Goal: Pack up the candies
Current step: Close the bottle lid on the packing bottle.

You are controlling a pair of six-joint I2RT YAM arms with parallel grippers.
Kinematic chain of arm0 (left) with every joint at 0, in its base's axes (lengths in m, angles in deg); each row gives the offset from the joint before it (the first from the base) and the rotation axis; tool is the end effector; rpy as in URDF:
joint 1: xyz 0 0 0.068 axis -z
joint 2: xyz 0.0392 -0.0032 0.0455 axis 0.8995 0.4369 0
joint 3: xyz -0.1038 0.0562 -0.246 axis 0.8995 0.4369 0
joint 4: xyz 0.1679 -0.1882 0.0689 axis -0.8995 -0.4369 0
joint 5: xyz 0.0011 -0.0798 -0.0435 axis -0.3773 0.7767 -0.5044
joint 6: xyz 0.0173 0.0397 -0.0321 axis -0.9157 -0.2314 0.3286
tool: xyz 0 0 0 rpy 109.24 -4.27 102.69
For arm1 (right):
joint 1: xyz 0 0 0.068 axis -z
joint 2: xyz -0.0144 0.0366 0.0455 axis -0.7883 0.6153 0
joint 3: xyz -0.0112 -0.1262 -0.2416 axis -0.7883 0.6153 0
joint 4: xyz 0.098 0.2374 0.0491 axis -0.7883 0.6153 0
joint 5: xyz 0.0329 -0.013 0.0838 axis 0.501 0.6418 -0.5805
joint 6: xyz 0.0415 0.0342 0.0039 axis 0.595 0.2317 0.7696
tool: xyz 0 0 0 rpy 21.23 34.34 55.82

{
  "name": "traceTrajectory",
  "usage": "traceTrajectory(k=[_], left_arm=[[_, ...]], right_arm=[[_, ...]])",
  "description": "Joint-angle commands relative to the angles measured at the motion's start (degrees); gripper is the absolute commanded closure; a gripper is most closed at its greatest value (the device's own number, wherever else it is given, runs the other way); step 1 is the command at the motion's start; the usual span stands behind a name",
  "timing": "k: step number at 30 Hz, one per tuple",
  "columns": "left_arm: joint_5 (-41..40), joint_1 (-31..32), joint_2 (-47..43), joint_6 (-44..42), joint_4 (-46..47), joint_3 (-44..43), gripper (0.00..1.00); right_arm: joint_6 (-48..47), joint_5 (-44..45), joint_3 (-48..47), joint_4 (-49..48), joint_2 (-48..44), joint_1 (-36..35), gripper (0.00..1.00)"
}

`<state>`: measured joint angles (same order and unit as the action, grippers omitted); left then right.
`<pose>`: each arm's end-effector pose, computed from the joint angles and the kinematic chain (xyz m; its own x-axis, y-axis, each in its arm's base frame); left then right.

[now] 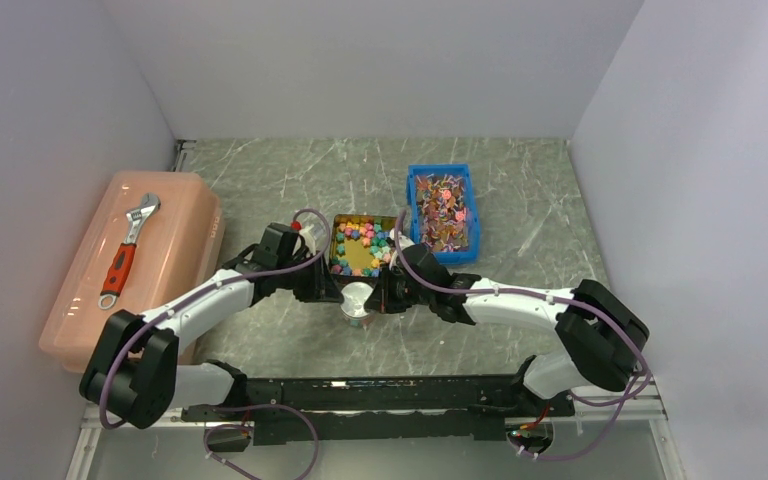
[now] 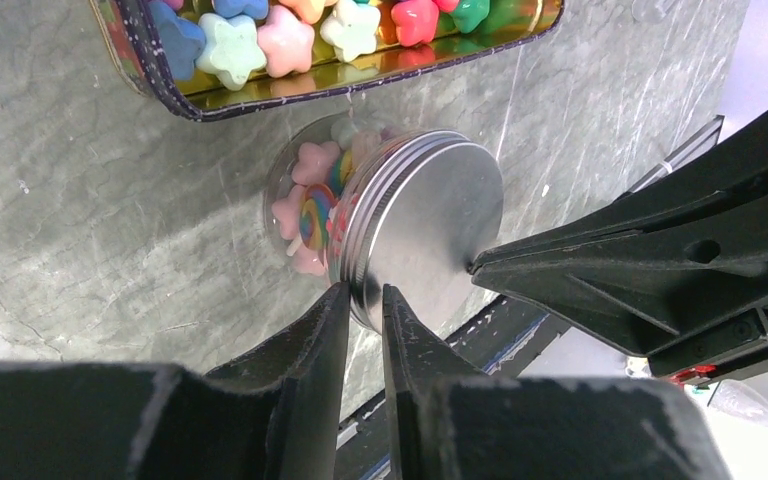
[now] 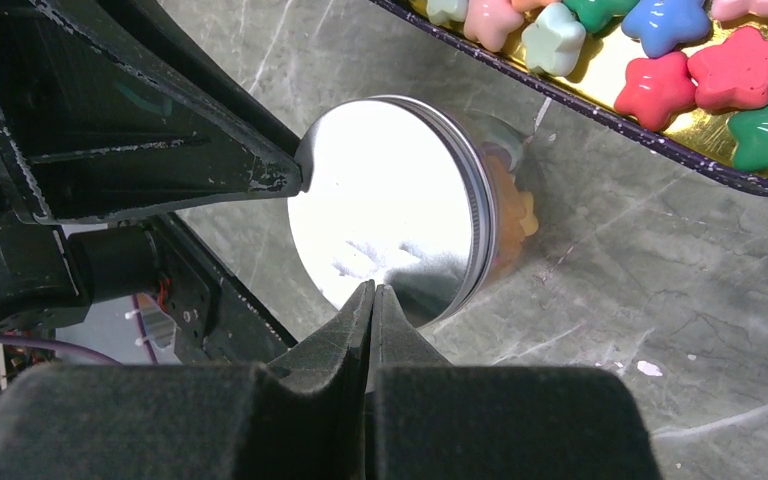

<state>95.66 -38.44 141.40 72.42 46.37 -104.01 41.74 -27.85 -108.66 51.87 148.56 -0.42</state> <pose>0.2116 -0.1202 0.1913 -0.9460 -0.1160 -0.3028 0.1222 0.7373 -0.6644 0.1744 0.2356 0.1880 -0.8677 0.0191 -0.4968 -0.3447 0.6971 0.6287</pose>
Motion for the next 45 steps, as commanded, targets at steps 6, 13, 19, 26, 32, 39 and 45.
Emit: traceTrajectory(k=[6,13,19,26,32,39,45], left_arm=[[-0.43,0.60,-1.27,-1.15,1.53,1.18,0.76],[-0.61,0.63,-0.20,-2.01,1.03,0.19,0.76],[-0.76,0.63,-0.01,-2.38,0.31,-0.55,0.76],[-0.68,0.63,0.69,-2.74,0.13,-0.85,0.76],[-0.52,0.65,1.36,-2.69,0.81,-0.12,0.76],[-0.56,0.72,1.93,-2.38,1.85,1.40,0.77],[-2.20,0.72,1.83,-2.47,1.71,2.72,0.77]], right_arm=[[-3.40,4.01,-3.75,6.57,-1.09,-0.46,1.00],[-8.24,8.18,-10.46,11.79,-0.54,-0.29,1.00],[-9.20,7.81,-12.76,10.90,3.11,0.13,1.00],[-9.76,8.46,-12.24,10.16,7.32,0.32,1.00],[-10.25,8.65,-10.73,10.84,8.47,0.24,1.00],[-11.79,10.45,-12.26,12.90,9.35,0.24,1.00],[-12.10,6.55,-13.26,11.79,12.21,0.00,1.00]])
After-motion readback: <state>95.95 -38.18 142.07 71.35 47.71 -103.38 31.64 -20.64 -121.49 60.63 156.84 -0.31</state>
